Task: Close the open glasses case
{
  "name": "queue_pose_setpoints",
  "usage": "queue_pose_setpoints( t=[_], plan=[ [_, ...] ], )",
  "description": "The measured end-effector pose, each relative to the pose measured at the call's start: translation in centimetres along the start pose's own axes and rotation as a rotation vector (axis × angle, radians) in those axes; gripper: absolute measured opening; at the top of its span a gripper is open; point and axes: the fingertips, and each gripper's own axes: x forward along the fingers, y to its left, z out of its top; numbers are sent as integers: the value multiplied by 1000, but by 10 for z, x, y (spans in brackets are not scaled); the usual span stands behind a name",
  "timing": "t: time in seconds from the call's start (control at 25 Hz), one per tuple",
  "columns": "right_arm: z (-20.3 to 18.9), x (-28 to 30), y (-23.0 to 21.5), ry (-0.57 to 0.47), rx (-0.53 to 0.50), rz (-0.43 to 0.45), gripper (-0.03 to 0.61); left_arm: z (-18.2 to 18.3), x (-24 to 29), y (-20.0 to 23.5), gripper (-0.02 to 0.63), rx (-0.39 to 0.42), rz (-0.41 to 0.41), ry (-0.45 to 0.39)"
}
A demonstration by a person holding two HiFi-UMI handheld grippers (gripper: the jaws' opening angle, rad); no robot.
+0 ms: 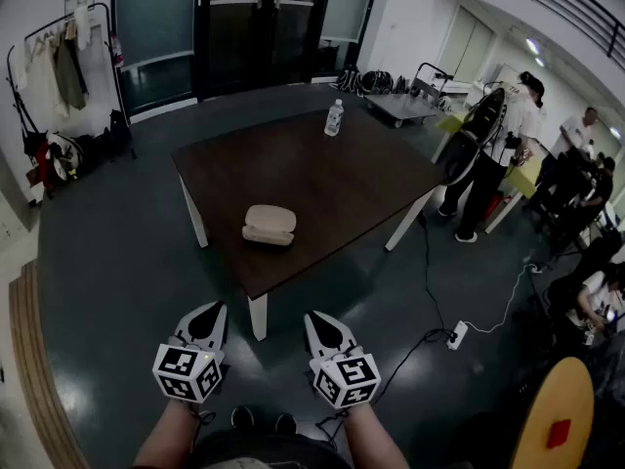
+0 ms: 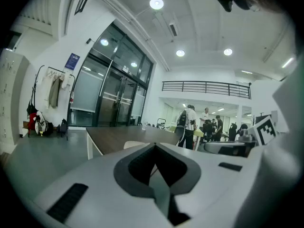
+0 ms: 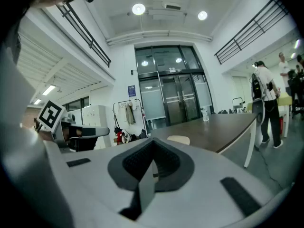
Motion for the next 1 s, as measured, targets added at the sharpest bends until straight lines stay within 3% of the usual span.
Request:
queue_pose_setpoints(
  t=[0.8,1.0],
  plan=[
    [-6,-3,-1,0,12,-54,-12,-12,1,-4,9,1,-56,25],
    [-6,1,0,-22,70,-78,-12,-15,-2,2,9,-19,-98,26]
  ],
)
